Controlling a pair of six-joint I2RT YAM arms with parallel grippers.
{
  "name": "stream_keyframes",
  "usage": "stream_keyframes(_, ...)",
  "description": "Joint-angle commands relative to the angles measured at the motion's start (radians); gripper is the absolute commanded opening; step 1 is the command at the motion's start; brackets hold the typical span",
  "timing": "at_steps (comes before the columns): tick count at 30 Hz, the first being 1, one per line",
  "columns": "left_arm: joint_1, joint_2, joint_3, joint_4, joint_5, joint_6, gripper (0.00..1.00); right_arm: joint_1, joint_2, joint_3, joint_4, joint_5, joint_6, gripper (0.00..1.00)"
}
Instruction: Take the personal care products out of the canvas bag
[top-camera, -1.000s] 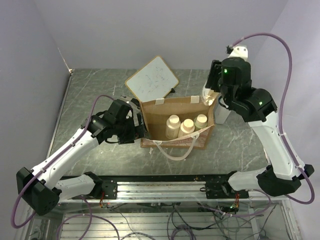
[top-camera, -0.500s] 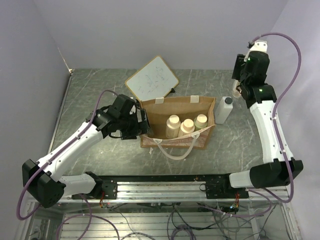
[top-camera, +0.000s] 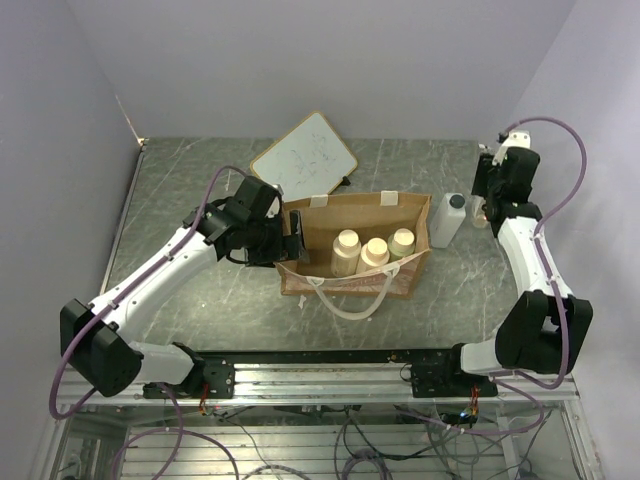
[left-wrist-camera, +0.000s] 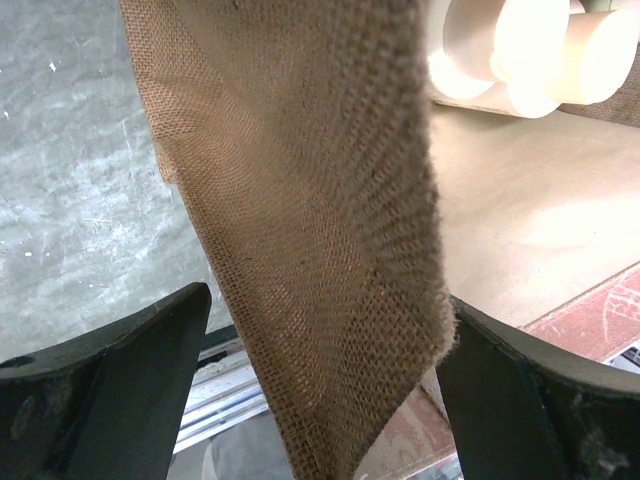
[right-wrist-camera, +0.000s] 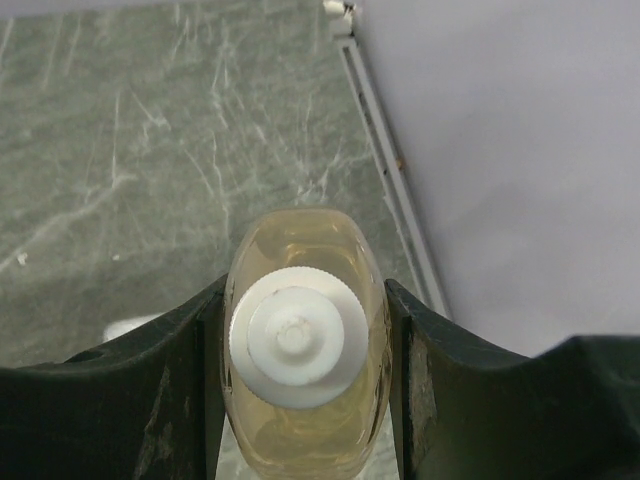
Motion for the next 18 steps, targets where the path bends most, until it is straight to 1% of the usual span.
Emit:
stream_keyframes(1, 0.009, -0.011, 0.04, -0.003, 0.025, 0.055, 0.99, -0.069, -0.071, -0.07, 0.284, -0.155, 0.017, 0.0)
stream_keyframes(4, 0.009, -0.022, 0.039, 0.004, 0.025, 0.067, 0.99, -0.126, -0.088, -0.145, 0.386, -0.298, 0.061, 0.0)
stream_keyframes(7, 0.009, -0.024, 0.032, 0.005, 0.031, 0.076, 0.99, -0.173, -0.078, -0.211, 0.445, -0.384, 0.1, 0.0)
stream_keyframes(10, 0.01, -0.019, 0.032, 0.0, 0.038, 0.092, 0.99, -0.198, -0.071, -0.253, 0.478, -0.411, 0.116, 0.0)
stream_keyframes(18, 0.009, 0.01, 0.045, 0.0, 0.041, 0.112, 0.99, -0.195, -0.032, -0.294, 0.504, -0.475, 0.125, 0.0)
